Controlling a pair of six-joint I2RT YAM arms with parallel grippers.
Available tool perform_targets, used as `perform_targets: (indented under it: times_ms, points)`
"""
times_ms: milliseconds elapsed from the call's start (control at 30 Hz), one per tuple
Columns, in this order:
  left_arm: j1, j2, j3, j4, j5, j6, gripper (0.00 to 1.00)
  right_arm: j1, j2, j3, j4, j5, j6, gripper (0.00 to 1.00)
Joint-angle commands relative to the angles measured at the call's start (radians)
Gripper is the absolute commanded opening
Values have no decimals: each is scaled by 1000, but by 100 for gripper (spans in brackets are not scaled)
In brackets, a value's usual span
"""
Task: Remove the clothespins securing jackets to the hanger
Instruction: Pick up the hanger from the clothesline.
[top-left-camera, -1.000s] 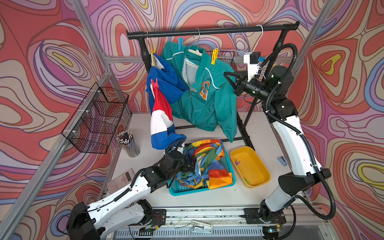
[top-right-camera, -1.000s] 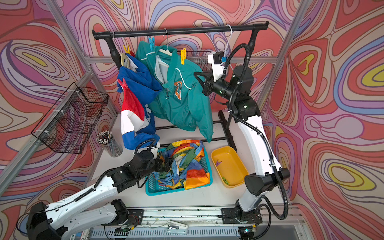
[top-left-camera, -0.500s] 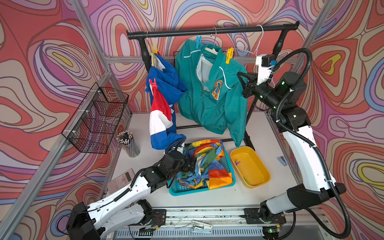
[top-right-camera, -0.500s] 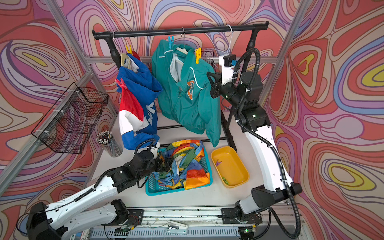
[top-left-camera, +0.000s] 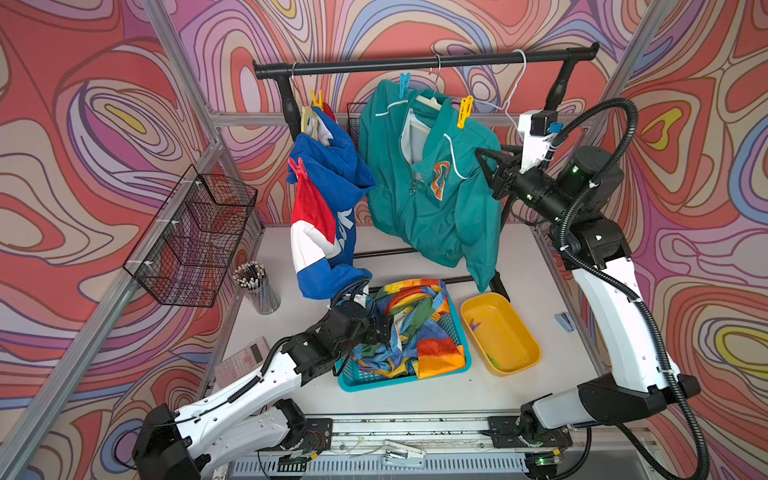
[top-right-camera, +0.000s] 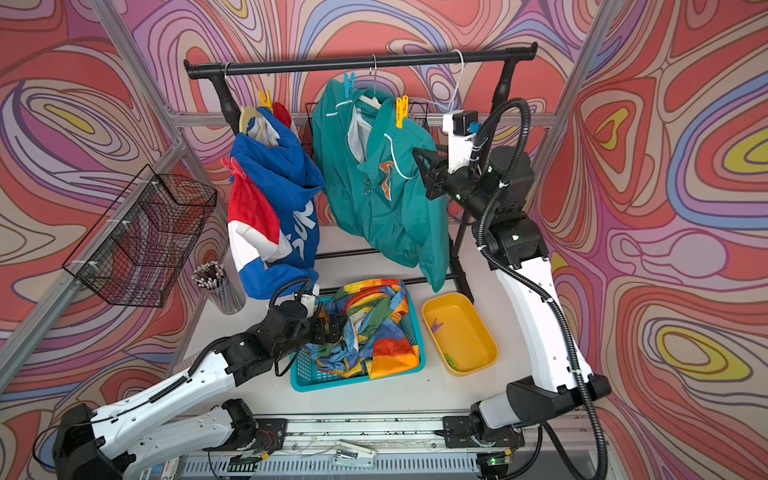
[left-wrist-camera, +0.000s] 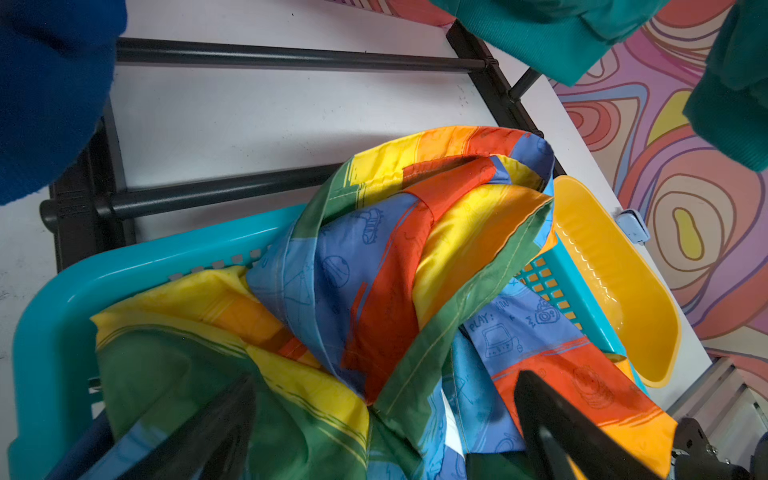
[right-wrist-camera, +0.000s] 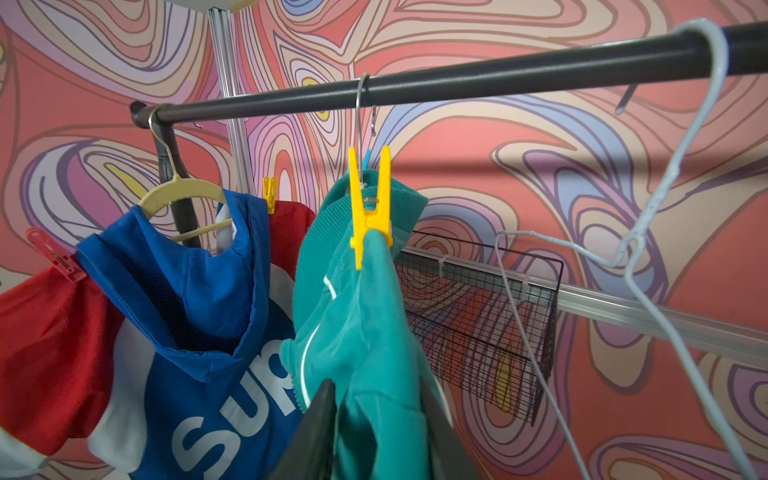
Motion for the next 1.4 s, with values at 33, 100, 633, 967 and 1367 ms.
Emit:
perform_targets:
  times_ms: [33,100,633,967,1367]
  points:
    - [-2,16,1,22,10,-15,99,18,-14,15,6,-30,11,37]
    - [-2,22,8,23,16,-16,99,32,8,41,-16,-26,9,38]
    - [-2,16,12,20,19,-15,99,148,122,166,-122,68,-69,25]
    - [-2,-10,4,9,9,-13,98,162,127,182,-104,144,-80,0]
    - [-1,-27,24,6,1,-25,98,162,-80,-108,354,193,11,0]
